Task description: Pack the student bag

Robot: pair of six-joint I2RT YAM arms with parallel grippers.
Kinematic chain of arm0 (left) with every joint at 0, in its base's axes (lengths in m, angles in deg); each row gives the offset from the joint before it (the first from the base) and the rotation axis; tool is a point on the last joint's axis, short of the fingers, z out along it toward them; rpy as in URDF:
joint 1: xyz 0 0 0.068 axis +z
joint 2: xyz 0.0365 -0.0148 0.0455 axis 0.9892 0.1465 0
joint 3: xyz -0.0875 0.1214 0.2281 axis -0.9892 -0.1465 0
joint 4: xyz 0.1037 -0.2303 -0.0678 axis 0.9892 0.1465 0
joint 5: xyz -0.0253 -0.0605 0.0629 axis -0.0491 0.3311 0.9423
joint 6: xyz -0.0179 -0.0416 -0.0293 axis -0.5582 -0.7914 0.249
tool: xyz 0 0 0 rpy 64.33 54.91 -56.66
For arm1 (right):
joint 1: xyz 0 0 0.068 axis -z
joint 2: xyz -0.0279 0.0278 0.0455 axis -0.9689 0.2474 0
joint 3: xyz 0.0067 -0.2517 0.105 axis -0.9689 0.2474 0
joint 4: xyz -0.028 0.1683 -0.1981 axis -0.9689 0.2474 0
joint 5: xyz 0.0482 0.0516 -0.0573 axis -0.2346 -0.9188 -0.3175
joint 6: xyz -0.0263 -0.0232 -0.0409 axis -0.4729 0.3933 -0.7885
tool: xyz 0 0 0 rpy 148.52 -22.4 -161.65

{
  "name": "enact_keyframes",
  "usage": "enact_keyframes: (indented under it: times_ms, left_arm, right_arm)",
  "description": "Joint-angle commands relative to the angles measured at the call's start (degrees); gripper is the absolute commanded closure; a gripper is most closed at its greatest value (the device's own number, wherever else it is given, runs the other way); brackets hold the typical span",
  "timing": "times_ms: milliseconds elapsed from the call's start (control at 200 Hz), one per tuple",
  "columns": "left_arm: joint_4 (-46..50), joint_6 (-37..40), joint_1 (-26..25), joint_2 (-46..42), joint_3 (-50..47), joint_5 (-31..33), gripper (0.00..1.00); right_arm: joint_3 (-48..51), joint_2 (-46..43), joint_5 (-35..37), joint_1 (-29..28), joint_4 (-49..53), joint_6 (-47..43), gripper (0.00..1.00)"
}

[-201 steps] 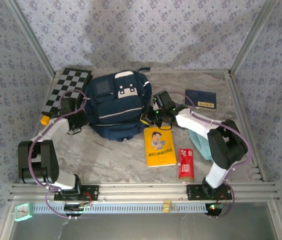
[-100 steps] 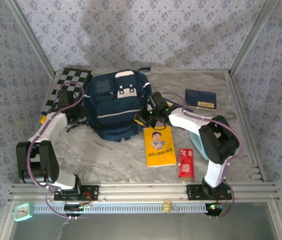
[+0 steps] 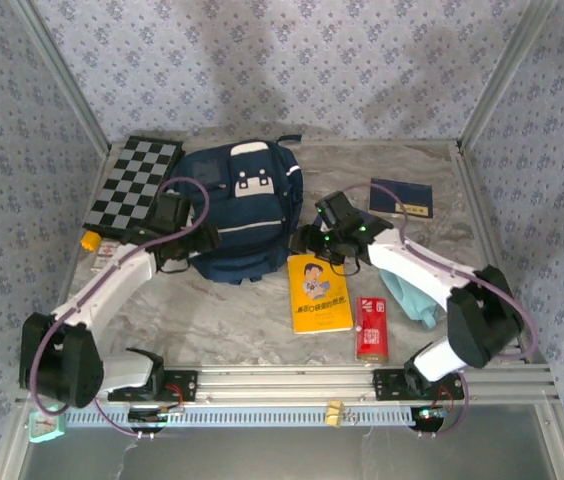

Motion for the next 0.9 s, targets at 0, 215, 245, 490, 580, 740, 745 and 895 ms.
enact_keyframes:
  times_ms: [0, 215, 245, 490, 580, 740, 745, 895]
  left_arm:
    - [0.36, -6.16, -6.87, -4.12, -2.93, -1.15, 0.38]
    - [-5.50, -16.00, -20.16, -5.34, -7.15, 0.64, 0.34]
    - [-7.13, -17.49, -21.89, -5.02, -7.90, 1.46, 0.34]
    - [-17.34, -22.85, -29.61, 0.26, -10.48, 3.34, 0.33]
    - [-19.82, -23.59, -30.58, 2.70, -10.59, 2.75, 0.33]
    - [-21.66, -23.62, -31.11, 5.95, -10.68, 3.13, 0.33]
    - [-21.66, -23.63, -31.15, 6.00, -10.68, 3.16, 0.33]
    - [-21.41, -22.35, -31.04, 8.31, -10.21, 2.53, 0.33]
  right_arm:
    - [3.54, -5.46, 4.64, 1.61, 11.29, -4.84, 0.28]
    - [13.05, -10.63, 3.72, 5.04, 10.78, -7.36, 0.25]
    - [14.53, -10.87, 3.37, 5.31, 9.91, -7.43, 0.24]
    - [18.98, -6.62, 0.89, 5.48, 3.86, -8.58, 0.21]
    - [19.81, -4.84, -1.40, 5.16, 0.72, -8.59, 0.20]
    - [20.81, -2.38, -2.94, 2.46, -3.48, -5.55, 0.20]
    - [20.82, -2.37, -2.88, 2.33, -3.51, -5.49, 0.20]
    - [20.06, -2.25, -2.62, -1.66, -4.20, -2.84, 0.21]
